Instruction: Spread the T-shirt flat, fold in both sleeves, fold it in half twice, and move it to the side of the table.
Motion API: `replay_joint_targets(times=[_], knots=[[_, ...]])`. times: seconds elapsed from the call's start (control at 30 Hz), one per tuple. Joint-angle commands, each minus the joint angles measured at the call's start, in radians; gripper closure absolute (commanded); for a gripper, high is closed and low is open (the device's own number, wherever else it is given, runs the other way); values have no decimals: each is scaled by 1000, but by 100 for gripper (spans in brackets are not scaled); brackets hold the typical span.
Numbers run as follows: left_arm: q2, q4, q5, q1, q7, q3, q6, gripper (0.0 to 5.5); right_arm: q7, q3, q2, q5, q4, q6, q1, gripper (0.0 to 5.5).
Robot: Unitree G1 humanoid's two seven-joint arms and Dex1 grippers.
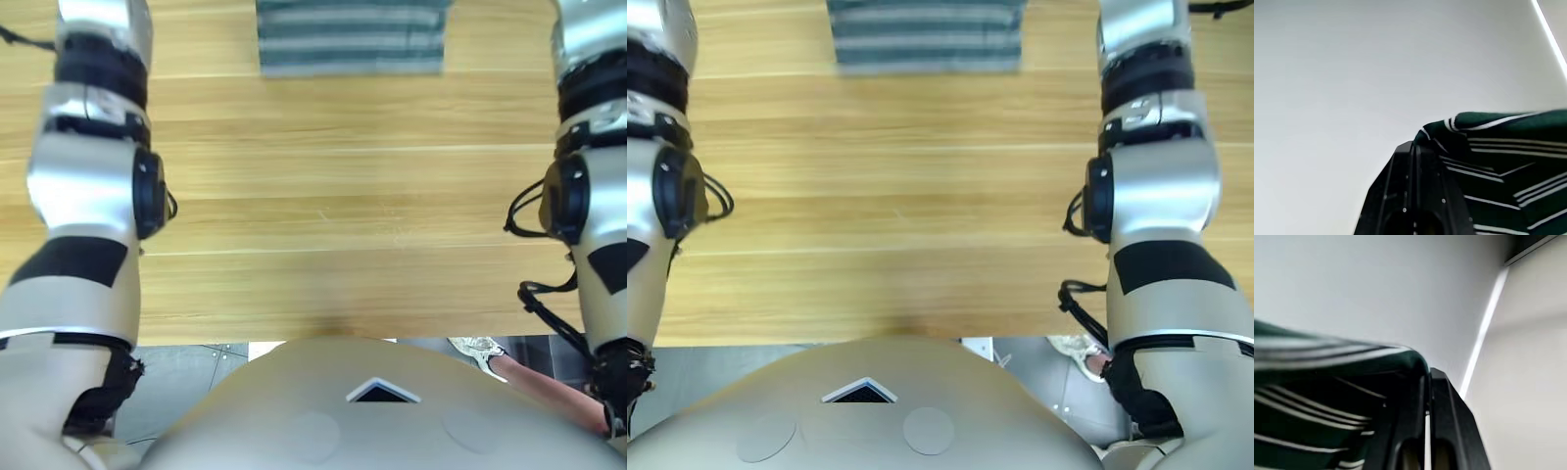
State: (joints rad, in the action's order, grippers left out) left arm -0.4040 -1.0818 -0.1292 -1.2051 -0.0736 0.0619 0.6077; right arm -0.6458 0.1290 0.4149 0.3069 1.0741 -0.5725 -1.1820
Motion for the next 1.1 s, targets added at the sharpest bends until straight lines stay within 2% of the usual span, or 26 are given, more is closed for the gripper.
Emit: replay_joint_targets(times=[0.03, 0.13, 0.2, 0.27, 0.4, 0.57, 0.77, 1.1], knots=[[-27, 29, 40, 313, -165, 17, 117, 550, 145, 24, 50, 9, -40, -186, 196, 549], [-30, 106, 107, 696, -337, 136, 218, 550, 430, 84, 117, -79, -181, -349, 514, 549], [-60, 122, 132, 892, -474, 213, 261, 550, 650, 177, 206, -160, -286, -425, 734, 549], [-101, 111, 202, 979, -507, 259, 264, 550, 780, 223, 276, -192, -352, -457, 878, 549], [-186, 227, 186, 1110, -599, 266, 281, 550, 931, 190, 343, -232, -405, -386, 1042, 549], [-232, 310, 134, 1166, -532, 171, 211, 550, 956, 171, 370, -117, -438, -303, 1144, 549], [-248, 462, 126, 1299, -481, 92, 149, 550, 985, 125, 378, -118, -566, -262, 1274, 549], [-249, 719, 62, 1472, -533, 71, 123, 386, 1113, 68, 398, -277, -782, -284, 1440, 373]])
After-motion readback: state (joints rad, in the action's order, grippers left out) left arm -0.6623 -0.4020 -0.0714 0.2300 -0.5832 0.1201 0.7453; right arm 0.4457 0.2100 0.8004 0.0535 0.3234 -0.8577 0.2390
